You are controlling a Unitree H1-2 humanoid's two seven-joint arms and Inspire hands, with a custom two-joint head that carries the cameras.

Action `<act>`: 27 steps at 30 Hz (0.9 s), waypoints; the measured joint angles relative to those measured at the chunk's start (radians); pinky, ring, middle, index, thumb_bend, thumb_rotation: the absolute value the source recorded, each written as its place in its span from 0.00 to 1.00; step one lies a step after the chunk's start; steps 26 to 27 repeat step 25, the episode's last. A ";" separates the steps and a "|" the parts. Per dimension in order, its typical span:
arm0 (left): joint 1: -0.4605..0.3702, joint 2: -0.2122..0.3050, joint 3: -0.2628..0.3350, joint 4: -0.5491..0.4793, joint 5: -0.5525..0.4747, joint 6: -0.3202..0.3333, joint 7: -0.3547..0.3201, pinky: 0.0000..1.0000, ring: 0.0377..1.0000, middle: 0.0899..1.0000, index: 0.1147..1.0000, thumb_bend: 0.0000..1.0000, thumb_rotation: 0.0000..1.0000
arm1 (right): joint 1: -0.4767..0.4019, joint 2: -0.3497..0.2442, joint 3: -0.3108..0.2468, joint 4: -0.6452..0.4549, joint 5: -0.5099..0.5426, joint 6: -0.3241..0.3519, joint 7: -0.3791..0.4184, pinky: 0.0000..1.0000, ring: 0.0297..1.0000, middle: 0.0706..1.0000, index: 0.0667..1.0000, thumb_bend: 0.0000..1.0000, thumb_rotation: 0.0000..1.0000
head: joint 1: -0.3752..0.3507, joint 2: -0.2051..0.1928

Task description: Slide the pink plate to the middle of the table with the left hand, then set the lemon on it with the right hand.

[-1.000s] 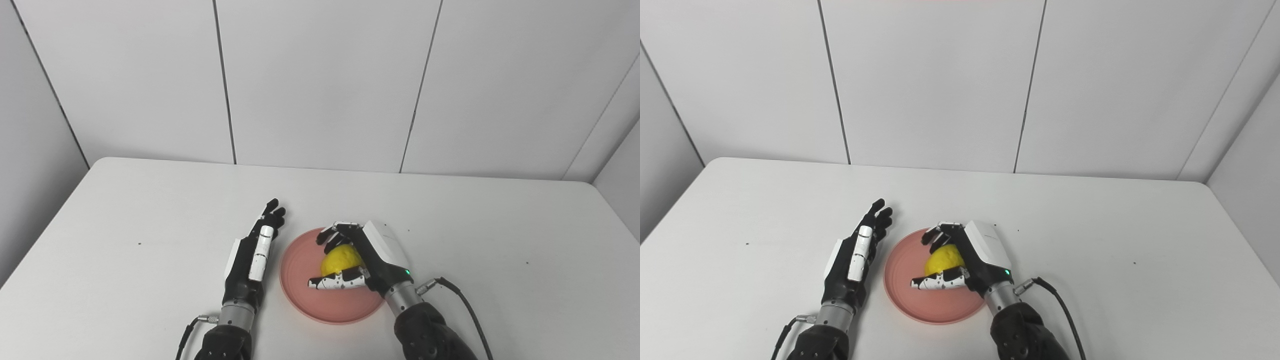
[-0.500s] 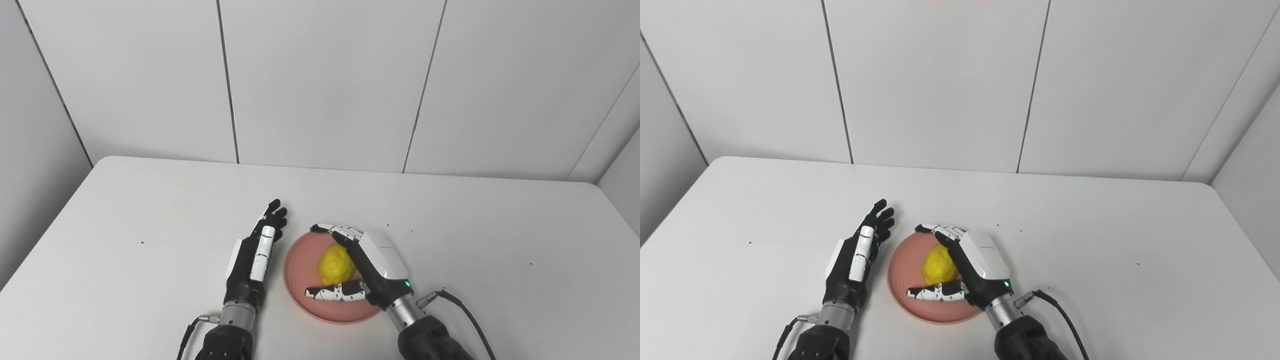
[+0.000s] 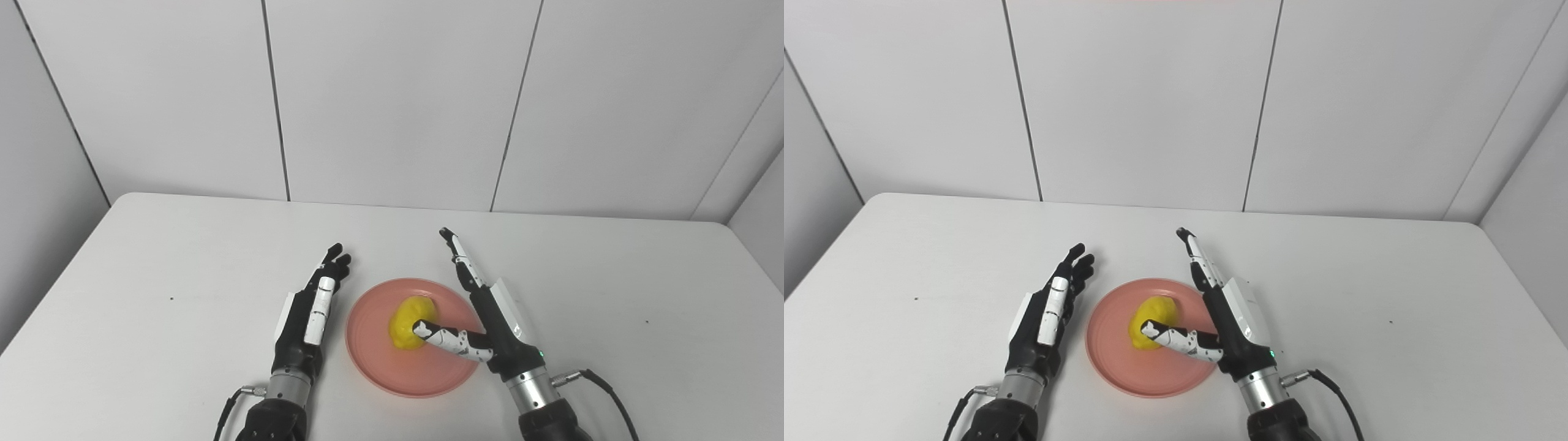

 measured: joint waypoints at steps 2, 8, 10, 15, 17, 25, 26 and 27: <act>0.005 0.008 0.001 -0.008 0.000 0.000 -0.006 1.00 0.96 0.94 0.93 0.70 1.00 | 0.010 0.003 -0.016 -0.006 0.020 0.002 0.004 1.00 1.00 1.00 1.00 0.67 0.89 | -0.002 0.000; 0.008 0.032 0.009 -0.006 0.000 -0.019 -0.012 1.00 0.97 0.94 0.93 0.72 1.00 | 0.034 0.017 -0.071 -0.035 0.064 0.052 0.017 1.00 1.00 1.00 1.00 0.65 0.96 | -0.012 -0.002; 0.008 0.037 0.010 0.006 0.000 -0.046 -0.013 1.00 0.97 0.95 0.94 0.70 1.00 | 0.042 0.027 -0.086 -0.037 0.053 0.082 0.014 0.98 1.00 1.00 0.99 0.66 0.99 | -0.015 -0.002; 0.008 0.050 0.012 0.023 -0.001 -0.068 -0.017 1.00 0.98 0.96 0.95 0.70 1.00 | 0.061 0.049 -0.114 -0.041 0.016 0.160 -0.001 0.96 0.97 0.98 0.96 0.66 1.00 | -0.015 -0.002; 0.008 0.055 0.014 0.029 -0.002 -0.083 -0.021 1.00 0.98 0.96 0.96 0.70 1.00 | 0.067 0.057 -0.123 -0.041 0.018 0.186 -0.001 0.95 0.97 0.98 0.96 0.65 1.00 | -0.015 -0.002; 0.007 0.056 0.018 0.040 -0.009 -0.104 -0.032 1.00 1.00 0.97 0.97 0.67 1.00 | 0.085 0.087 -0.156 -0.044 0.061 0.235 -0.001 0.91 0.93 0.92 0.92 0.63 1.00 | -0.026 0.003; 0.007 0.056 0.018 0.040 -0.009 -0.104 -0.032 1.00 1.00 0.97 0.97 0.67 1.00 | 0.085 0.087 -0.156 -0.044 0.061 0.235 -0.001 0.91 0.93 0.92 0.92 0.63 1.00 | -0.026 0.003; 0.007 0.056 0.018 0.040 -0.009 -0.104 -0.032 1.00 1.00 0.97 0.97 0.67 1.00 | 0.085 0.087 -0.156 -0.044 0.061 0.235 -0.001 0.91 0.93 0.92 0.92 0.63 1.00 | -0.026 0.003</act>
